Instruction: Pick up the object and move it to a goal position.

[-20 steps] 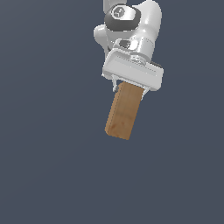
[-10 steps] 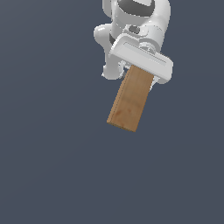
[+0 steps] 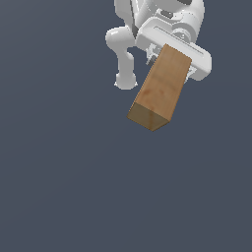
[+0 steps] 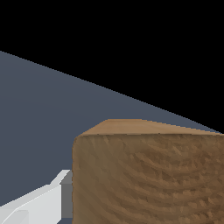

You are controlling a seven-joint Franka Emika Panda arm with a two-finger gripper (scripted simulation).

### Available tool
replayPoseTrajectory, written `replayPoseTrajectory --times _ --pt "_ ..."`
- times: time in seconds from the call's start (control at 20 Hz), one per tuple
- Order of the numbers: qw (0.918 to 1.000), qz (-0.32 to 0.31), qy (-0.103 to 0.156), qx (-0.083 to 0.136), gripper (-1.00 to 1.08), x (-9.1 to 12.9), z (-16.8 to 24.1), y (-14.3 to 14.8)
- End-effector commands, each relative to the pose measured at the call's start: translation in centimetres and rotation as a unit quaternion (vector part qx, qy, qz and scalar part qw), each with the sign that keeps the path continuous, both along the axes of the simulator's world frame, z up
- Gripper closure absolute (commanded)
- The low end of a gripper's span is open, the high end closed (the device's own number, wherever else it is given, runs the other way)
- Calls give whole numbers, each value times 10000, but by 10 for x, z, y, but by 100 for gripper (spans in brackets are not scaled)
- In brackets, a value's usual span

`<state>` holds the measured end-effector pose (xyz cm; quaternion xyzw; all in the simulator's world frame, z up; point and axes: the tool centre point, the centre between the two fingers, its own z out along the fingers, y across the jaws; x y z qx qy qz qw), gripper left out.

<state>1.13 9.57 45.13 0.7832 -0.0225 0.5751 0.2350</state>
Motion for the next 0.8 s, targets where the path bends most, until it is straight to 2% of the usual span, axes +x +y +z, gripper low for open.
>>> replayPoseTrajectory --times 0.0,0.35,0.75 --pt "9995 -71 -307 -48 108 -4 19 6" --pt "9966 -217 -778 -181 108 -13 40 20" --pt "9941 -298 -1008 -258 108 -18 50 28"
